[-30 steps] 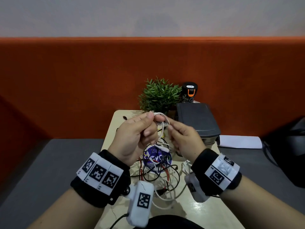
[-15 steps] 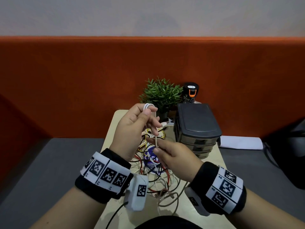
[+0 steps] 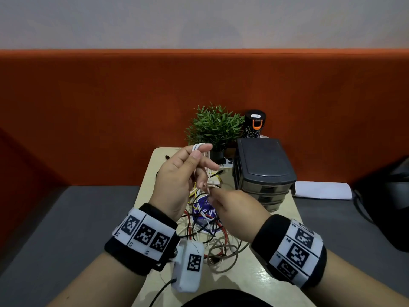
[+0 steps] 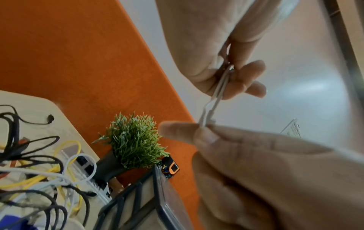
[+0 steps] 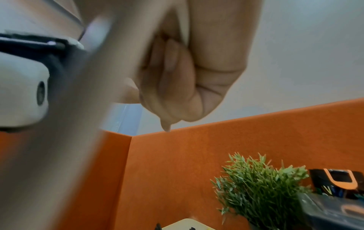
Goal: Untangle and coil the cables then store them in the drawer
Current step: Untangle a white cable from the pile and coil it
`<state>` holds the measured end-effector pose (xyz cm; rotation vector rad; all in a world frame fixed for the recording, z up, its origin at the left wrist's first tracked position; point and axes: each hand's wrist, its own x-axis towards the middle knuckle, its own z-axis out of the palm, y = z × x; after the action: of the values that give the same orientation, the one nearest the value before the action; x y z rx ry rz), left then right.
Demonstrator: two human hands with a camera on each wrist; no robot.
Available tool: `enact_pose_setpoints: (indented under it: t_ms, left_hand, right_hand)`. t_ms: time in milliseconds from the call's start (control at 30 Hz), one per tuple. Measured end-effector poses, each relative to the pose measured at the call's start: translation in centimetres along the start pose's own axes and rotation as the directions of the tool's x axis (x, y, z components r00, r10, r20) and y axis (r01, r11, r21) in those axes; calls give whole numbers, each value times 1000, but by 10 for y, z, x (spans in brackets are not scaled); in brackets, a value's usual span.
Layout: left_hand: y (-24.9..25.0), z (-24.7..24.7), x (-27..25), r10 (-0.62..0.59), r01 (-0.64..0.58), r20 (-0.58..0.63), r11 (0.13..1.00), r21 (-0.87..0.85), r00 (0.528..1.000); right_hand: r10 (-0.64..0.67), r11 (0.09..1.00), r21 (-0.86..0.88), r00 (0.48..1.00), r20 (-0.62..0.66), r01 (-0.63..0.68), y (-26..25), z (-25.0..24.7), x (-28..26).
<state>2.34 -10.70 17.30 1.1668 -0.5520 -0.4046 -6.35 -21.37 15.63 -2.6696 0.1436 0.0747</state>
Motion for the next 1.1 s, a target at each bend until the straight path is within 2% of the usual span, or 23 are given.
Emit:
enact_pose_setpoints:
  t_ms: [133, 300, 467, 600, 667, 800, 933, 1000, 1100]
  left_hand:
    - [-6, -4, 0, 23, -29, 30, 977, 210, 999]
    - [-16, -11, -3, 54, -103, 112, 861, 497, 992]
    - [-18, -15, -7, -22, -74, 162, 823, 563, 987]
    - [-11, -13, -8, -64, -116, 268, 788, 605, 961]
    - [-11, -14, -9, -103, -94, 296, 805, 585, 950]
    - [-15, -16, -11, -183, -12, 320, 852, 523, 929]
    - [-9, -9, -14, -201, 145, 346, 973, 181, 916]
    - [-6, -6, -13, -183, 177, 328, 983, 48, 927]
    - [-4, -3, -12, -162, 185, 317, 982, -46, 935]
  right_hand:
    - [-89, 996, -12, 996, 21, 89, -7, -4, -5]
    - [-136, 991, -21, 989, -53, 135, -7, -22, -11]
    - [-104, 986, 106, 972, -212, 128, 9, -42, -8]
    - [-170, 955, 175, 924, -343, 241, 22, -45, -5]
    - [-194, 940, 178, 885, -424, 292, 25, -48, -5]
    - [-109, 918, 266, 832, -543, 294, 32, -55, -3]
    - [-35, 911, 308, 798, -602, 272, 35, -40, 5]
    - [30, 899, 365, 799, -600, 241, 34, -30, 8]
    - [66, 887, 418, 839, -539, 199, 28, -14, 11]
